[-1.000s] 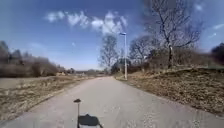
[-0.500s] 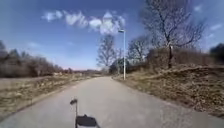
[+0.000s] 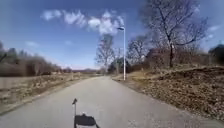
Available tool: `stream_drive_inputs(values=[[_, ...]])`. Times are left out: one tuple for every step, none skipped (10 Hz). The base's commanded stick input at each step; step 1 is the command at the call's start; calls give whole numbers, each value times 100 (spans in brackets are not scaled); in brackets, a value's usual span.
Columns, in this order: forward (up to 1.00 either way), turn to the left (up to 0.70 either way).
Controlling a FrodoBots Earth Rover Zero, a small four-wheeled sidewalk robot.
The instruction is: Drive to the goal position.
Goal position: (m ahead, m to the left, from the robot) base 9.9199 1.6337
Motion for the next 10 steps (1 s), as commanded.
stream_drive_inputs(values=[[100, 0], [100, 0], [100, 14], [100, 27], [100, 27], [100, 27], [100, 27], [100, 27], [100, 27], [100, 27]])
